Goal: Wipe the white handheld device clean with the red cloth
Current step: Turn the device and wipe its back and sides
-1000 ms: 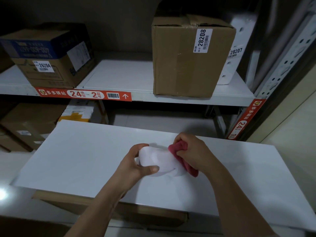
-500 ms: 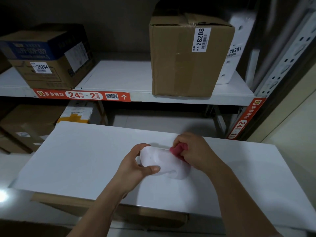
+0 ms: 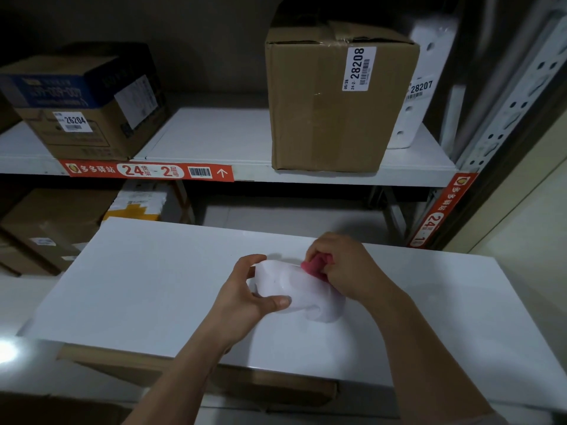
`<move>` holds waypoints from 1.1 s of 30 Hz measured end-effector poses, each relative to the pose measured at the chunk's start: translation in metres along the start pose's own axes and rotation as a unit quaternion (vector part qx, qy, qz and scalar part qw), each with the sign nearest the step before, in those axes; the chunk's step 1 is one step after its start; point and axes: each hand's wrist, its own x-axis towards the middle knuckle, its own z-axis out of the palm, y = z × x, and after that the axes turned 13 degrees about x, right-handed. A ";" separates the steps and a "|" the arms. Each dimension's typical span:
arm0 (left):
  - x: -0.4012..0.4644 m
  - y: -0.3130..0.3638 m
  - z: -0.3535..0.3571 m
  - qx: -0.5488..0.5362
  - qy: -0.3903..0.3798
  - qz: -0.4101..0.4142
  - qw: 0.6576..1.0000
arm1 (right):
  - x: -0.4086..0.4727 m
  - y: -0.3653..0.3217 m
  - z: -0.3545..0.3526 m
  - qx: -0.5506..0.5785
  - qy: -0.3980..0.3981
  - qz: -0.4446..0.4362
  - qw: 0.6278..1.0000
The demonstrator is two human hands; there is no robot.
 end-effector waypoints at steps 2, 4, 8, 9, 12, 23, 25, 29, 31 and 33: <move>0.000 0.000 0.000 0.007 0.000 0.007 1.000 | 0.005 -0.009 0.004 -0.008 -0.017 -0.030 0.999; 0.000 0.002 0.001 0.017 0.000 0.012 1.000 | 0.010 -0.021 0.013 -0.036 -0.031 -0.072 0.996; 0.001 0.004 0.001 0.024 0.007 0.015 1.000 | 0.015 -0.030 0.026 -0.058 -0.071 -0.128 0.987; 0.000 0.003 -0.001 0.023 0.005 0.019 1.000 | 0.015 -0.027 0.024 -0.054 -0.067 -0.119 0.989; -0.001 0.001 -0.005 0.016 -0.018 0.030 0.999 | 0.015 -0.016 0.014 -0.033 -0.032 -0.073 0.996; 0.000 -0.002 -0.002 0.011 -0.008 0.023 1.000 | 0.006 -0.036 0.021 -0.055 -0.064 -0.123 0.989; -0.001 -0.003 -0.002 0.007 -0.008 0.021 1.000 | 0.006 -0.027 0.013 -0.035 -0.043 -0.087 0.995; -0.001 -0.006 -0.004 0.005 0.002 0.007 1.000 | -0.015 0.008 -0.006 0.069 0.027 0.066 0.995; -0.002 -0.004 -0.005 0.009 -0.005 0.008 1.000 | -0.024 0.018 -0.010 0.084 0.038 0.109 0.990; -0.002 -0.002 -0.005 0.012 -0.011 0.012 1.000 | -0.023 0.019 -0.008 0.064 0.045 0.084 0.993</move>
